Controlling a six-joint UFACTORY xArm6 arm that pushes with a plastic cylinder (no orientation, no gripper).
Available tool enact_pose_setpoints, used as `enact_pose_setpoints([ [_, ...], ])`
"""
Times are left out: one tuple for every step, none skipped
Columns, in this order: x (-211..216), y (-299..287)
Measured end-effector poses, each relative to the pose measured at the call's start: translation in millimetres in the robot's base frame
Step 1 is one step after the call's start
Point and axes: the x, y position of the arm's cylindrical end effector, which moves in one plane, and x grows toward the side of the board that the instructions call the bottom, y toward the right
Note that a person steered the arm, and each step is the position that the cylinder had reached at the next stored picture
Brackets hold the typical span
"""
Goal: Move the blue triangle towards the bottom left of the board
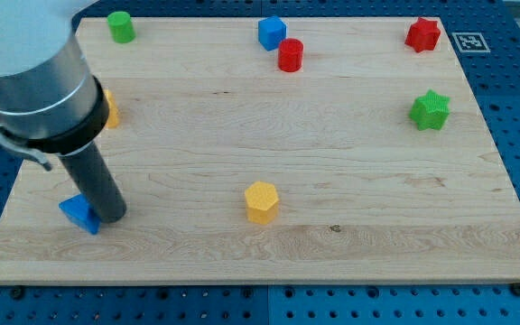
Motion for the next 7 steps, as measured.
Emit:
enact_pose_setpoints([
  [2.5,-3.1],
  [2.5,-3.1],
  [-11.7,9.9],
  [-25.9,49.0],
  [-52.3,87.3],
  [-43.6,119.1],
  [-21.7,123.7],
])
